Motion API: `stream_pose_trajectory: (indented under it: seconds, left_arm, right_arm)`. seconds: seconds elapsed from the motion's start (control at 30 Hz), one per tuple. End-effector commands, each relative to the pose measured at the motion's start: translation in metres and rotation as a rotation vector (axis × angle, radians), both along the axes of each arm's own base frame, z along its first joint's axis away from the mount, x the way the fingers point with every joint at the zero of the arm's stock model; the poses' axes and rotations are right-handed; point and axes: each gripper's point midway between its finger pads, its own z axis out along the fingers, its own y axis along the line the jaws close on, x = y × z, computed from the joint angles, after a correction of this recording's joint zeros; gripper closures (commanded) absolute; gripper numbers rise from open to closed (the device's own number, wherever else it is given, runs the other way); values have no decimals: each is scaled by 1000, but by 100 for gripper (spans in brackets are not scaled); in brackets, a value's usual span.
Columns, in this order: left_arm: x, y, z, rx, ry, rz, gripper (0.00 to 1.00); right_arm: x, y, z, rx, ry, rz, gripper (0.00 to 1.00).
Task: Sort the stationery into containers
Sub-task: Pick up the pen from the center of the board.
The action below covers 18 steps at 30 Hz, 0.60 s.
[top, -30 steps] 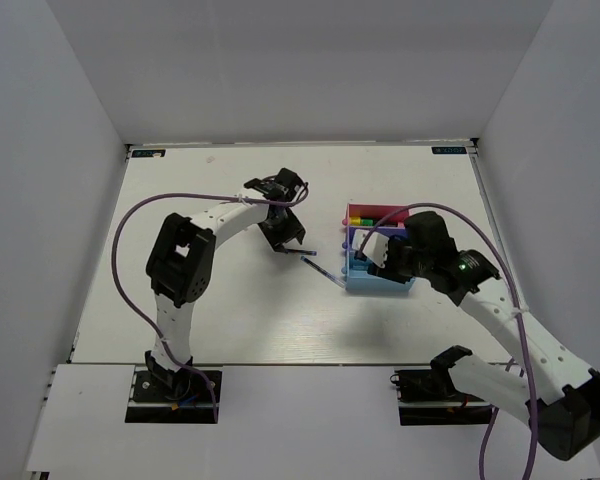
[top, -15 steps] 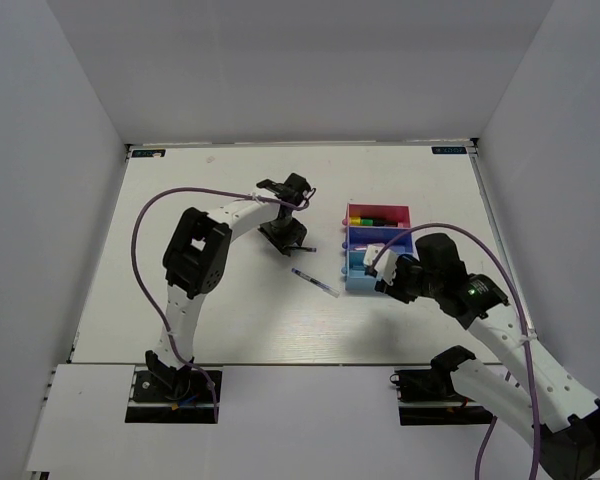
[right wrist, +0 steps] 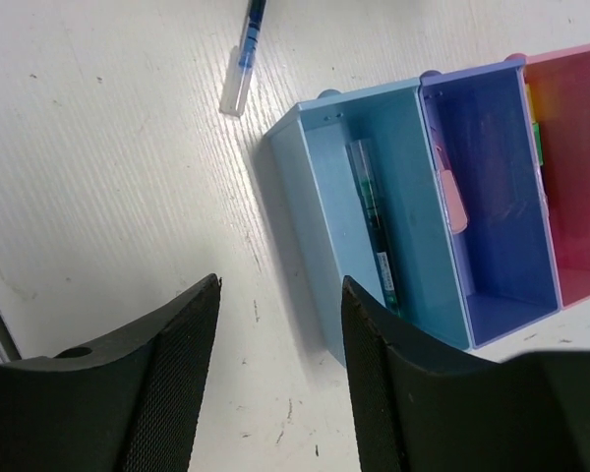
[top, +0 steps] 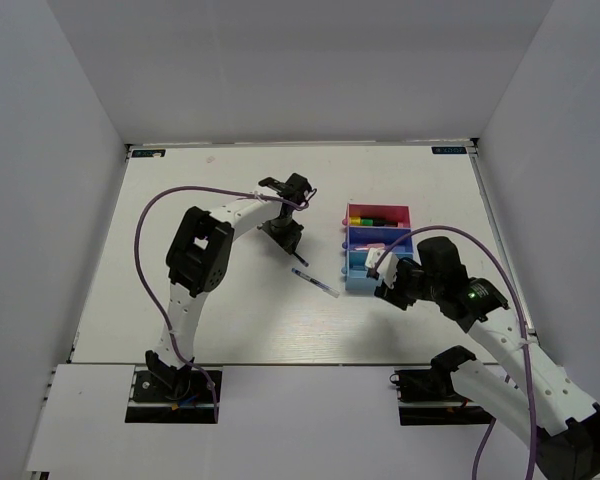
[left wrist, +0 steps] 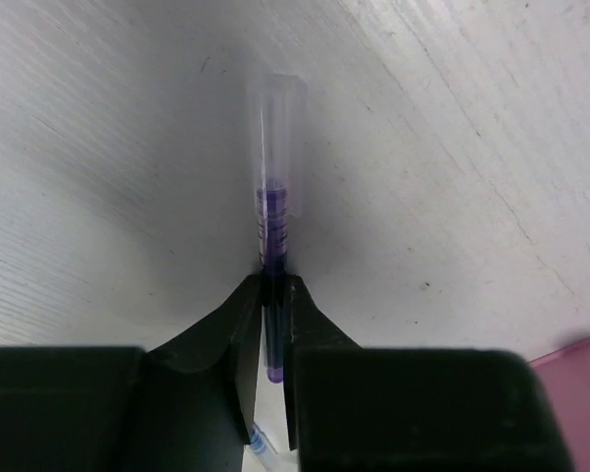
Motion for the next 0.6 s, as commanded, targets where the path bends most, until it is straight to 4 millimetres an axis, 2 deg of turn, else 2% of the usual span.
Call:
stream_pose_trajectory:
  seconds: [0.0, 0.07, 0.13, 0.17, 0.27, 0.3, 0.37, 0.47, 0.5, 0.57]
  left_arm:
    - [-10, 5, -13, 38, 48, -3, 79]
    - [-13, 5, -15, 28, 53, -16, 87]
    - [-14, 6, -12, 19, 48, -33, 92]
    - [-12, 3, -9, 3, 35, -43, 98]
    - [-9, 7, 1, -2, 5, -97, 100]
    - [-4, 7, 9, -8, -18, -121, 100]
    - [4, 8, 19, -32, -44, -153, 100]
    - [23, -10, 61, -142, -175, -265, 100]
    - [33, -22, 86, -183, -237, -325, 100]
    - [36, -25, 106, -176, -285, -403, 100]
  right_arm:
    - [-3, 11, 20, 72, -19, 35, 43]
    - [-6, 10, 21, 78, -7, 37, 36]
    - [-9, 12, 22, 85, 1, 45, 34]
    - [-8, 11, 23, 87, 0, 40, 33]
    - [-10, 12, 24, 93, 5, 40, 32]
    - [-10, 12, 24, 94, 6, 41, 27]
    - [-9, 11, 25, 97, 3, 29, 10]
    - [-5, 8, 27, 94, -8, -3, 10]
    - [-4, 7, 22, 90, 0, -16, 10]
    - [0, 3, 22, 89, -10, -47, 10]
